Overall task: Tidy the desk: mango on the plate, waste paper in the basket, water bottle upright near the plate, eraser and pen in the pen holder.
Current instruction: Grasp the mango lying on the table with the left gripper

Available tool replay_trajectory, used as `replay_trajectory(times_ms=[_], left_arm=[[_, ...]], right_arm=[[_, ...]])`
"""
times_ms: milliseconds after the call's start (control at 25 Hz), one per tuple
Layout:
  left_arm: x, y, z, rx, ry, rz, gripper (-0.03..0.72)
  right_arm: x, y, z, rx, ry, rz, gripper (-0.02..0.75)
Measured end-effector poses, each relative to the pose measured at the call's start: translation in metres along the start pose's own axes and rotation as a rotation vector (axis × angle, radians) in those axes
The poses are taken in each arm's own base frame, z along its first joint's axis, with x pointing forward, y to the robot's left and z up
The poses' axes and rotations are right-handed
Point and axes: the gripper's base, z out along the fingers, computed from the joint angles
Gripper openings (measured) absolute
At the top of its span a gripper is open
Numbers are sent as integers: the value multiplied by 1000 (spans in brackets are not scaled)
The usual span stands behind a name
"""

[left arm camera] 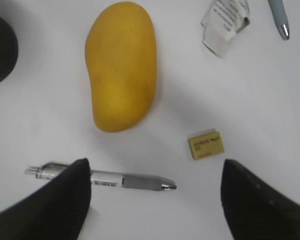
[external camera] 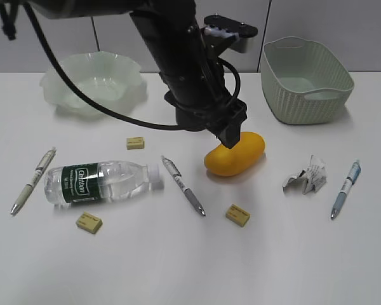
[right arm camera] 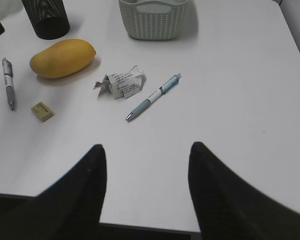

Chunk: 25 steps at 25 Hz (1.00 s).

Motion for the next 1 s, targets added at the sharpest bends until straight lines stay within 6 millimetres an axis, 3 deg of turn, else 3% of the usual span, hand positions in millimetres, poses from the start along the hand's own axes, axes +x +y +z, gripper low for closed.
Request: replay_trajectory(times_ms=[280,640,1000], left_arm=[[-15,7,40,-3,25,4,643],[-14,16,90,-35,46,15,673],[-20,22,106,-78,-31,39,673]], right_arm=[[0,0,0,0,0,0,425],[0,0,0,0,0,0,425],[0,0,0,0,0,0,426]])
